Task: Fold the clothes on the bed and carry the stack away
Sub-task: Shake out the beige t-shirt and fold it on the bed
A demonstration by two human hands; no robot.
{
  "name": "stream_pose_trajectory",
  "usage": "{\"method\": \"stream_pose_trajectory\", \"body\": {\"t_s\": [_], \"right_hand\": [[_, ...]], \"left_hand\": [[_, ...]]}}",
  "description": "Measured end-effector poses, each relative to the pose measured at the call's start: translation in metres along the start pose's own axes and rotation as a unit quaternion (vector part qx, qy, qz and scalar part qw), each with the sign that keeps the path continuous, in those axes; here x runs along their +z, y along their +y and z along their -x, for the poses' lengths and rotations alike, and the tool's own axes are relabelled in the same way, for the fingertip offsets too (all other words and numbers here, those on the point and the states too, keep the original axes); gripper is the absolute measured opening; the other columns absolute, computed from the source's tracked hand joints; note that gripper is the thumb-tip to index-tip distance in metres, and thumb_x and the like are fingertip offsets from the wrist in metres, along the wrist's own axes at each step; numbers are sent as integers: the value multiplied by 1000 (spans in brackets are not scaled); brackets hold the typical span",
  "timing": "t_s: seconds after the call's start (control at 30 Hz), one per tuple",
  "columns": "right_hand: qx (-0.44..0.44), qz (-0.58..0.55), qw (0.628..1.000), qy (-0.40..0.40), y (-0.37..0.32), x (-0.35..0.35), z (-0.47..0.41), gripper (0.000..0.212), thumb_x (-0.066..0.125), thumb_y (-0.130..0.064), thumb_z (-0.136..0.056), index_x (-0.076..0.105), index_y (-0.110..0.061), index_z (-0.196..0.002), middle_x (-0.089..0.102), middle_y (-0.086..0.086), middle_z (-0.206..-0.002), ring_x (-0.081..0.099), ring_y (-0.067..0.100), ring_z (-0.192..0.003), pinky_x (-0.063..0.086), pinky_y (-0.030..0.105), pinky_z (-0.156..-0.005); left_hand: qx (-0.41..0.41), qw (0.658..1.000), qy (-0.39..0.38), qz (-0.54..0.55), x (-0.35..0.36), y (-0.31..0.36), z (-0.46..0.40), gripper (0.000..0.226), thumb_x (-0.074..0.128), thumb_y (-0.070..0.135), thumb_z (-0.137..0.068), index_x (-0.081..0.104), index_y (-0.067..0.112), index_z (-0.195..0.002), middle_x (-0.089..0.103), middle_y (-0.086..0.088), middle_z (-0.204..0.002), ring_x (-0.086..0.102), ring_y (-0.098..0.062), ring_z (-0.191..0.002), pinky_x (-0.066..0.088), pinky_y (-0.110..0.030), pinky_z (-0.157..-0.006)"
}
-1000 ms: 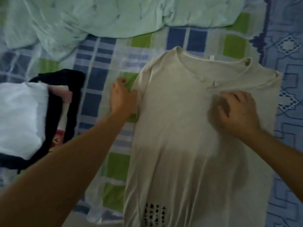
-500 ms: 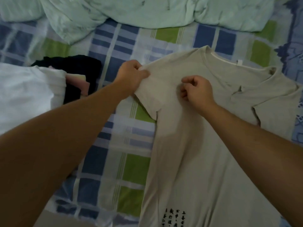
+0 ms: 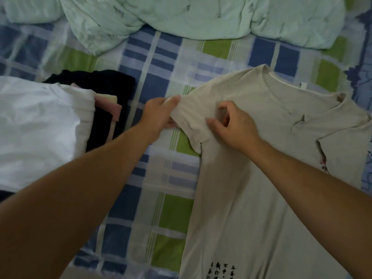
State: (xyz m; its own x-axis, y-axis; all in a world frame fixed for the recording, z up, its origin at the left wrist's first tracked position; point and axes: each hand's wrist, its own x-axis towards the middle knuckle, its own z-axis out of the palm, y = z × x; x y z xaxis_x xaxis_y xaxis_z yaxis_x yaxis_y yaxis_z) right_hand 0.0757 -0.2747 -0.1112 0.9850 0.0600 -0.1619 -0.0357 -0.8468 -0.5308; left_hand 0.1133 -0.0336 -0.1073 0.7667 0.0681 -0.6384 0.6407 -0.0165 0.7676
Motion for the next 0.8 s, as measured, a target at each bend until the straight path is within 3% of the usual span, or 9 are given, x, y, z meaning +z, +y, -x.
{"method": "stream_pose_trajectory", "body": {"t_s": [0.1,0.17,0.27,0.4,0.47,0.57,0.67,0.73,0.8], "right_hand": [[-65,28,997,-4,2,7,20,46,58,-62,-89,54,-21,-110,59,-5,-88,56,18,-77,36,29,-65],[-95,37,995,-15,6,10,28,38,60,-52,-91,55,-16,-104,59,4,-96,54,25,-88,36,30,-73],[-98,19,995,7,3,10,33,24,63,-36,-96,58,-12,-99,58,10,-94,53,31,-88,37,34,-76],[-63,4,998,10,-5,9,34,26,60,-37,-97,63,-14,-108,62,7,-101,58,27,-93,41,34,-77],[-55,14,998,-20,-7,7,35,33,66,-36,-94,63,-14,-118,63,8,-112,59,28,-101,44,34,-81],[-38,27,997,-64,-10,9,34,47,71,-38,-89,58,-16,-129,62,8,-124,60,30,-108,45,34,-84],[8,6,996,-85,-13,11,30,51,73,-41,-85,56,-23,-130,67,-1,-103,64,24,-93,43,30,-75],[60,-76,994,-45,-14,8,25,43,77,-32,-84,64,-22,-123,61,-14,-81,60,13,-78,40,22,-72],[133,-191,972,15,-14,1,14,30,75,-21,-89,70,-17,-118,65,-12,-82,63,11,-78,47,24,-76]], "left_hand": [[-50,992,-98,-62,4,-12,15,30,88,37,-79,76,19,-100,79,1,-82,73,-12,-67,57,-25,-56],[-26,990,-91,-100,8,-16,18,24,89,25,-79,74,18,-98,77,5,-75,69,-8,-61,57,-24,-56],[58,996,-19,-65,11,-6,16,13,74,24,-93,73,26,-106,78,7,-96,74,-11,-88,61,-32,-77],[125,987,44,-93,16,5,17,12,62,35,-101,66,25,-107,72,4,-103,70,-13,-95,59,-37,-80],[76,994,48,-69,18,1,18,18,68,39,-97,66,23,-104,72,1,-103,71,-18,-95,62,-43,-80],[-11,998,-38,-56,20,-13,23,30,85,32,-83,73,21,-108,78,-2,-101,76,-23,-96,64,-42,-77],[44,990,8,-131,22,-18,24,16,79,18,-86,70,24,-99,75,-2,-100,72,-23,-99,60,-44,-89],[55,994,34,-90,24,-13,28,20,69,14,-90,69,21,-109,74,-4,-106,71,-23,-101,59,-48,-94],[81,995,35,-45,29,-7,37,22,64,14,-90,68,22,-110,75,-2,-103,72,-22,-96,61,-47,-89]]}}
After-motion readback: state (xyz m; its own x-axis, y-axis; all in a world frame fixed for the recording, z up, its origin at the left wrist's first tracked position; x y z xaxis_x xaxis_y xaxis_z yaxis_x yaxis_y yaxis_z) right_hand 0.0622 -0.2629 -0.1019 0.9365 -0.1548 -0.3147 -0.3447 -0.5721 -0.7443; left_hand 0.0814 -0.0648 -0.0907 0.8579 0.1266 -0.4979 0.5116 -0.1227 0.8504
